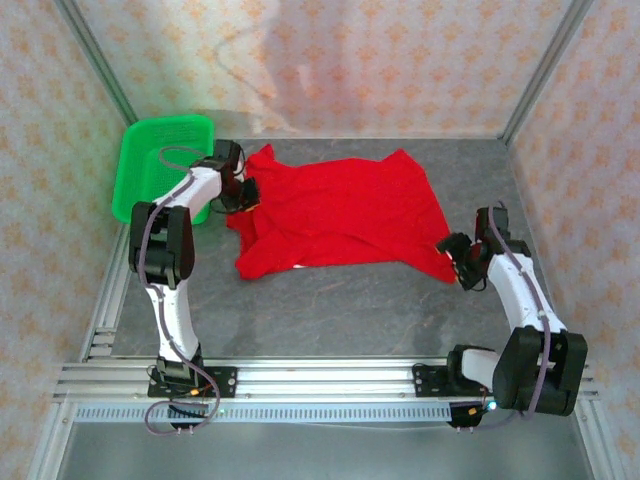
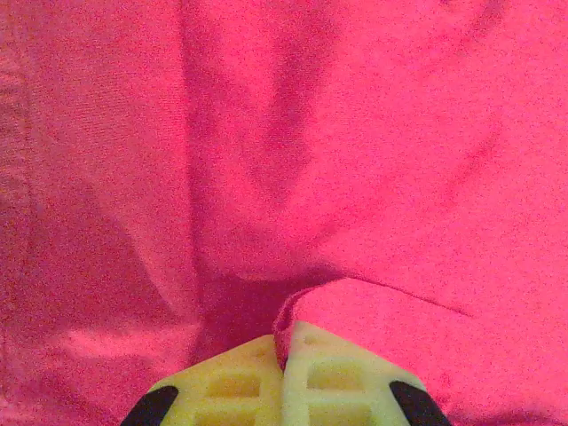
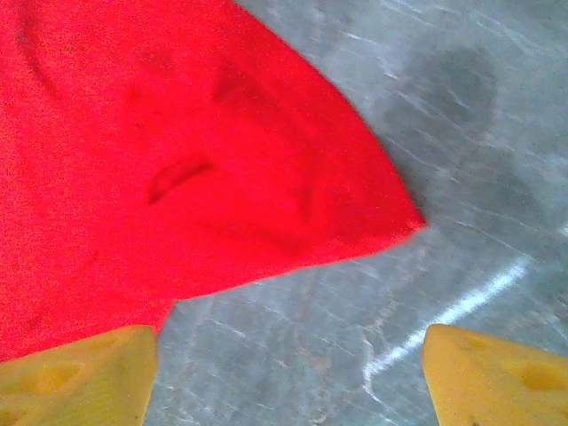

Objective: Fold and stack the t-shirts

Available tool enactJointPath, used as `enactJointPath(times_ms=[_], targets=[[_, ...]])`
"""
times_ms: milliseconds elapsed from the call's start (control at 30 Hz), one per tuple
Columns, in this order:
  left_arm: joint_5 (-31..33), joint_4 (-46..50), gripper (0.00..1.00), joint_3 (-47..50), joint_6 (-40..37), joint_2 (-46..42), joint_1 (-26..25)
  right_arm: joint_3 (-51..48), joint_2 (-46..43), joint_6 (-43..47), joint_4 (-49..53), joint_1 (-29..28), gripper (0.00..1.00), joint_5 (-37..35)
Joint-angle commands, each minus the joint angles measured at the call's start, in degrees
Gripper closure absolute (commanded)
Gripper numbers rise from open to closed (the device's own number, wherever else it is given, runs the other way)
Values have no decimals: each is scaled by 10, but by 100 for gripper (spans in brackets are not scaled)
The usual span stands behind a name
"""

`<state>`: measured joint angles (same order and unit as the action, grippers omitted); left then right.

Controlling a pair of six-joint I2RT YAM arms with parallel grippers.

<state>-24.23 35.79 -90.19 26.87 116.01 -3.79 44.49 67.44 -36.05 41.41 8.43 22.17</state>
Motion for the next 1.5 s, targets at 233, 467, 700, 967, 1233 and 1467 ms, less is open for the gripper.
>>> enactJointPath(times_ms=[233,467,700,967,1233,1467], targets=[[-39,8,100,35,-3,-111,-10,-33,24,-59,-33,8,32,-24],[-53,18,100,42,-4,-169,-11,-25,119,-79,-98,7,49,2],[-64,27,100,52,-6,-217,-12,-17,167,-82,-103,8,67,-35],[-60,41,100,78,-23,-258,-12,45,188,-67,-90,9,100,-81],[-50,39,100,121,-27,-285,-12,126,203,-13,-42,12,100,-75],[-46,28,100,150,-25,-305,-12,143,202,15,-14,17,100,-79]])
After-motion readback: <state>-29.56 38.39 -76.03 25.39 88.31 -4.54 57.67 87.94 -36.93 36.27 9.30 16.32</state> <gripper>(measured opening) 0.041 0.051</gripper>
